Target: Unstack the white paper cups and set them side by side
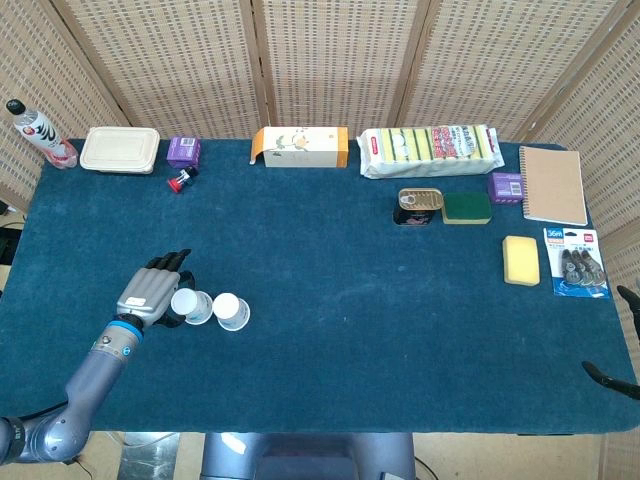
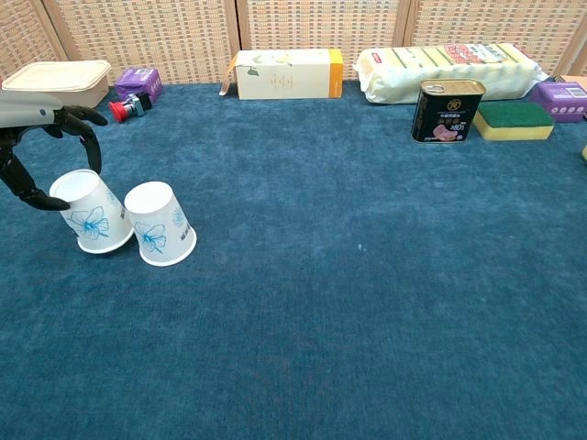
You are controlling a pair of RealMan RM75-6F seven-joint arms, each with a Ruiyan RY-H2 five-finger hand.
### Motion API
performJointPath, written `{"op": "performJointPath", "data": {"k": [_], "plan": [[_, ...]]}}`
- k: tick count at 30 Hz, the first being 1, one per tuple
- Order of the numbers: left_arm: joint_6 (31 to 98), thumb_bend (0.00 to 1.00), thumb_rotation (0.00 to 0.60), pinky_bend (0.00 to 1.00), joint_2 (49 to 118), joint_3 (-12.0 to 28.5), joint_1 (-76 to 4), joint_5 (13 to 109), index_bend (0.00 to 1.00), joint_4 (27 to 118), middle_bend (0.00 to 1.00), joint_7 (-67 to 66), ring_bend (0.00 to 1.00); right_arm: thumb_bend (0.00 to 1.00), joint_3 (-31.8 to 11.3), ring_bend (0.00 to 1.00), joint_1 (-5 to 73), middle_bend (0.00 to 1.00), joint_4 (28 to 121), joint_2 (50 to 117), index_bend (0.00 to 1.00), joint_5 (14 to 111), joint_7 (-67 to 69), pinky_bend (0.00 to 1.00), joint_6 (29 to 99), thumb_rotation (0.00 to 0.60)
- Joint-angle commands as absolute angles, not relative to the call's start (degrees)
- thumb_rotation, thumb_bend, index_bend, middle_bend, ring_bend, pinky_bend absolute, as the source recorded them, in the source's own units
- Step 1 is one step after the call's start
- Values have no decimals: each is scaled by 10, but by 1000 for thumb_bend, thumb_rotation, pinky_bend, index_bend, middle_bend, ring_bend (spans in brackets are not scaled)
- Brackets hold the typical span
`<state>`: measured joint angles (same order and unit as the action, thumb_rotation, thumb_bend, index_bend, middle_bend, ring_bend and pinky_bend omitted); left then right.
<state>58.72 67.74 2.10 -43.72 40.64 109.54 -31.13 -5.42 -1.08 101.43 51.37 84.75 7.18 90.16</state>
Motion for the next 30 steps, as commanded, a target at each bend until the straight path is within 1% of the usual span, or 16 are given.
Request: {"op": "performJointPath", "data": {"k": [1, 2, 4, 5, 8, 11, 14, 15, 17, 19, 20, 22, 24, 28, 30], "plan": [[590, 226, 600, 92, 678, 22, -437, 408, 214, 1097, 0, -310, 0, 0, -54, 0, -11, 0, 1014, 514, 83, 847, 72, 0, 902, 600], [592, 220, 600, 92, 676, 22, -436, 411, 119, 1100, 0, -309, 0, 0, -54, 0, -11, 0, 1014, 514, 83, 848, 72, 0, 902, 600], [600, 210, 600, 92, 667, 20, -431, 420, 17, 1112, 0, -307, 0, 0, -54, 0, -11, 0, 1014, 514, 83, 848, 72, 0, 901, 600], [603, 206, 600, 93, 664, 20, -429, 425, 0, 1116, 0, -305, 0, 0, -53, 0, -11, 0, 1014, 514, 83, 848, 72, 0, 901, 600], [615, 202, 600, 92, 646, 19, -416, 445, 0, 1137, 0, -289, 0, 0, -53, 0, -11, 0, 1014, 514, 83, 849, 71, 0, 902, 600], [642, 199, 600, 92, 611, 14, -380, 511, 0, 1163, 0, -241, 0, 0, -53, 0, -12, 0, 1014, 513, 84, 848, 70, 0, 904, 600], [704, 198, 600, 92, 588, -7, -324, 612, 0, 1166, 0, -191, 0, 0, -55, 0, -12, 0, 1015, 515, 83, 846, 65, 0, 905, 600], [736, 197, 600, 92, 585, -18, -298, 651, 0, 1161, 0, -174, 0, 0, -55, 0, -12, 0, 1015, 516, 83, 846, 64, 0, 905, 600], [772, 194, 600, 92, 587, -30, -269, 692, 0, 1148, 0, -159, 0, 0, -54, 0, -11, 0, 1015, 517, 83, 847, 61, 0, 905, 600], [821, 192, 600, 92, 594, -41, -234, 730, 0, 1128, 0, -150, 0, 0, -54, 0, -11, 0, 1015, 518, 83, 849, 57, 0, 905, 600], [859, 192, 600, 92, 603, -48, -208, 752, 0, 1112, 0, -145, 0, 0, -53, 0, -11, 0, 1014, 520, 83, 853, 54, 0, 907, 600], [902, 191, 600, 92, 618, -60, -173, 786, 0, 1090, 0, -132, 0, 0, -53, 0, -11, 0, 1012, 526, 83, 856, 44, 0, 912, 600], [926, 191, 600, 92, 622, -69, -149, 814, 0, 1076, 0, -118, 0, 0, -57, 0, -12, 0, 1009, 535, 83, 854, 24, 0, 921, 600], [962, 192, 600, 87, 628, -74, -114, 844, 0, 1057, 0, -107, 0, 0, -60, 0, -13, 0, 1005, 548, 83, 857, 6, 0, 932, 600], [964, 191, 600, 83, 633, -75, -102, 849, 0, 1048, 0, -97, 0, 0, -61, 0, -13, 0, 1002, 551, 83, 857, 2, 0, 933, 600]]}}
